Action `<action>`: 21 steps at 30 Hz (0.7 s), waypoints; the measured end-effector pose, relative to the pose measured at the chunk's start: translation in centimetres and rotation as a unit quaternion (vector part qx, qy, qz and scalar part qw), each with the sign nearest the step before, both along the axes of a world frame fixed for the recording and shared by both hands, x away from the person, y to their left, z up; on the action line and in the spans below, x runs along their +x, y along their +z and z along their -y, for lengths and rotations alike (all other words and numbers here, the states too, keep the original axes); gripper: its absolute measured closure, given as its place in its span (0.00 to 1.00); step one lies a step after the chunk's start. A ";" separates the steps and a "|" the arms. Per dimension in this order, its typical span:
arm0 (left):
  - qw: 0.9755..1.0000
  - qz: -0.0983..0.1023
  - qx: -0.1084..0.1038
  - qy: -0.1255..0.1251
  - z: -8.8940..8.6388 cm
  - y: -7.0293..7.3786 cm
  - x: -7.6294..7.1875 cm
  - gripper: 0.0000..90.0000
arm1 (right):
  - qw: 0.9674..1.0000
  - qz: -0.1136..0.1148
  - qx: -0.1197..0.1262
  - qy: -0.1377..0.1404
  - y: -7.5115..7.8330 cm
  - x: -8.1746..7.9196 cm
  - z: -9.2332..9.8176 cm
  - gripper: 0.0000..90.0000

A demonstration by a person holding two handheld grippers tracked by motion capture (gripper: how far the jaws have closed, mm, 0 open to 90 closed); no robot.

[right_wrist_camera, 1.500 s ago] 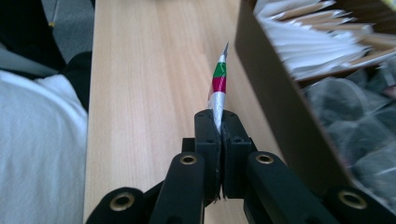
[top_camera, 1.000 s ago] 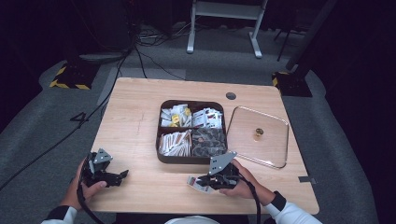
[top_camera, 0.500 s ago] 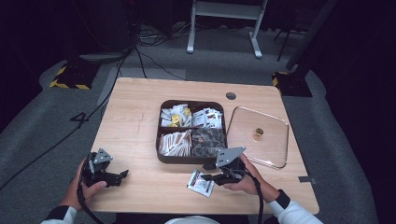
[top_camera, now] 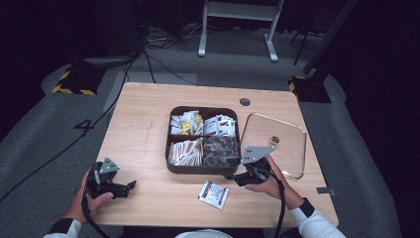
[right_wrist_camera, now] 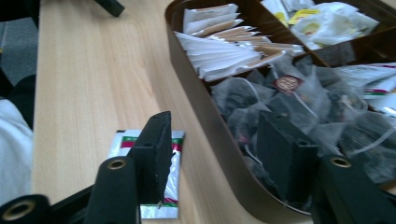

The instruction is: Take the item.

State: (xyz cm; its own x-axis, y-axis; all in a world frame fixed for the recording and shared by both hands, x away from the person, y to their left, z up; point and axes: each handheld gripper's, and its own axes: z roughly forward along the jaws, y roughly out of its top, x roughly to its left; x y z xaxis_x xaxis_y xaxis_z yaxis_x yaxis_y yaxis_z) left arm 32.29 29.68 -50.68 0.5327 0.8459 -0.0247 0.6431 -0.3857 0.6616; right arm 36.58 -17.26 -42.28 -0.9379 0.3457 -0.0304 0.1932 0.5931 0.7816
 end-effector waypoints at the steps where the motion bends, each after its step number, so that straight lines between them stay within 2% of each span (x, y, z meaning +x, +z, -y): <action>1: 1.000 0.000 0.000 0.000 0.0 0.0 0.0 0.00 | 1.000 0.001 -0.001 -0.004 0.1 0.1 0.2 0.49; 5: 1.000 0.000 0.000 0.000 0.0 0.0 0.0 0.00 | 1.000 0.008 -0.001 -0.020 0.3 0.6 0.9 0.45; 15: 1.000 0.000 0.000 0.000 0.0 0.0 0.0 0.00 | 0.998 0.020 -0.011 -0.060 0.5 2.2 2.8 0.41; 21: 1.000 0.000 0.000 0.000 0.0 0.0 0.0 0.00 | 0.997 0.023 -0.004 -0.075 0.8 3.0 4.0 0.40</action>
State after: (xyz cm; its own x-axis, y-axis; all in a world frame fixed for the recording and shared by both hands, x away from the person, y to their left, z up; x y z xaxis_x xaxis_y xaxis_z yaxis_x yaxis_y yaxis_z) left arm 32.30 29.68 -50.67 0.5328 0.8459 -0.0248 0.6437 -0.3860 0.6608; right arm 39.55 -21.29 -41.47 -0.8731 0.4816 -0.0756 0.2439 0.5658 0.7877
